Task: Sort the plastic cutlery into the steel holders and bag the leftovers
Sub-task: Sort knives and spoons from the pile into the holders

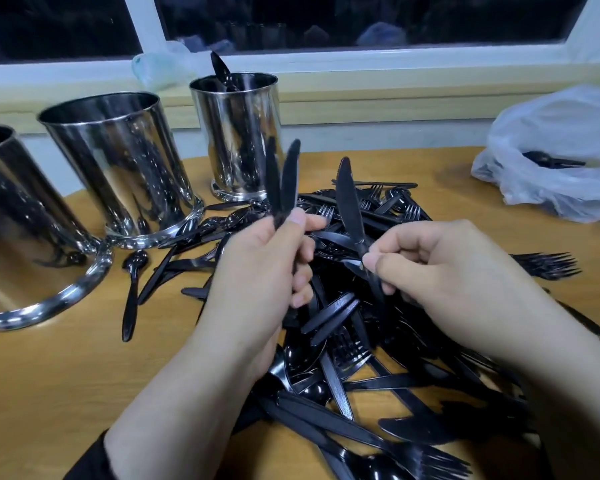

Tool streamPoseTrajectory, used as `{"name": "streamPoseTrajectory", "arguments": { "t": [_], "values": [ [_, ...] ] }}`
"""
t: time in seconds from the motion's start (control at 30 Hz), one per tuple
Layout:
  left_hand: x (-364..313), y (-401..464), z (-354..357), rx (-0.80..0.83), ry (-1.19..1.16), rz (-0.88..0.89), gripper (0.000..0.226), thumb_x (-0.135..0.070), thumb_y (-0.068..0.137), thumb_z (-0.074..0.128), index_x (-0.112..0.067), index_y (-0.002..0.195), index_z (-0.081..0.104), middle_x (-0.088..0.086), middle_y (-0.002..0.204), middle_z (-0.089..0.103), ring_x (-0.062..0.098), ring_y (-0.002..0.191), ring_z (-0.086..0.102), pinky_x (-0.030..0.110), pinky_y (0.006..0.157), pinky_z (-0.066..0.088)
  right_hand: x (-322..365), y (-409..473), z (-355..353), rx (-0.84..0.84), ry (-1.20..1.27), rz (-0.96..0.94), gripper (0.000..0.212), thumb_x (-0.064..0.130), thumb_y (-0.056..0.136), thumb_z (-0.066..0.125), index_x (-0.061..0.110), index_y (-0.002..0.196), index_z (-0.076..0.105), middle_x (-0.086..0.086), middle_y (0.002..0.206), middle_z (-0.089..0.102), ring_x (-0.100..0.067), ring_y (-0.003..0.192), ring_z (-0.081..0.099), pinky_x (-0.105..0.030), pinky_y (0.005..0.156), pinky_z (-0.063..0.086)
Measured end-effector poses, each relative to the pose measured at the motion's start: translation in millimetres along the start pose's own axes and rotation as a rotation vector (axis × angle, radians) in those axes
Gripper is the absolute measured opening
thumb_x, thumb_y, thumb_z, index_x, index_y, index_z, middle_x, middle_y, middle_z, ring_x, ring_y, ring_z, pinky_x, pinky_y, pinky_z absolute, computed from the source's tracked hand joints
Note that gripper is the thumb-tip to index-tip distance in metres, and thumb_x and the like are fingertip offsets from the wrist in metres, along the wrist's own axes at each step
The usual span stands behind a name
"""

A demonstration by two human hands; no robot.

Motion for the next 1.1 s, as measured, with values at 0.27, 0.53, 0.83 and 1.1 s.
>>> {"name": "streamPoseTrajectory", "arguments": {
  "t": [0.27,0.53,0.83,1.1],
  "values": [
    [2,-5,20,0.161,0.115,0.018,0.026,-0.031,0.102,0.06,-0.01,0.092,0.073,0.011,0.076,0.043,0.018,0.058,0.028,0.031,0.05,0.024,13,-2,5,0.014,-0.078,-0.033,0.034,0.035,0.096,0.065,0.024,0.064,0.066,0.012,0.045,0.051,-0.006,0.038,0.036,-0.016,0.042,0.031],
    [-18,-23,-19,0.057,0.143,0.103,0.033,-0.034,0.11,0.044,-0.02,0.084,0.06,0.0,0.079,0.065,0.019,0.078,0.065,0.041,0.078,0.051,4,-37,-13,-0.129,-0.142,-0.04,0.029,0.047,0.095,0.062,0.026,0.076,0.068,-0.007,0.066,0.059,-0.012,0.05,0.04,-0.026,0.05,0.032],
    [-7,-97,-32,0.014,0.032,0.094,0.023,-0.032,0.108,0.047,-0.02,0.091,0.056,-0.005,0.063,0.03,0.015,0.054,0.02,0.027,0.045,0.017,-14,-103,17,-0.19,-0.253,-0.241,0.015,0.03,0.098,0.06,0.026,0.088,0.071,0.012,0.084,0.064,-0.009,0.085,0.061,-0.036,0.078,0.05],
    [15,-128,-18,0.101,-0.024,0.03,0.02,-0.026,0.108,0.05,-0.015,0.095,0.059,-0.001,0.063,0.038,0.014,0.049,0.025,0.025,0.045,0.02,-44,-129,18,-0.148,-0.459,-0.287,0.029,0.028,0.088,0.054,0.026,0.109,0.074,0.017,0.102,0.058,-0.01,0.105,0.049,-0.037,0.095,0.034]
  ]
}}
Point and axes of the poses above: each hand's wrist, its own y-axis towards the middle knuckle, its own z-axis out of the palm, x = y × z, the point moved 5 cm from there along y, towards the middle knuckle
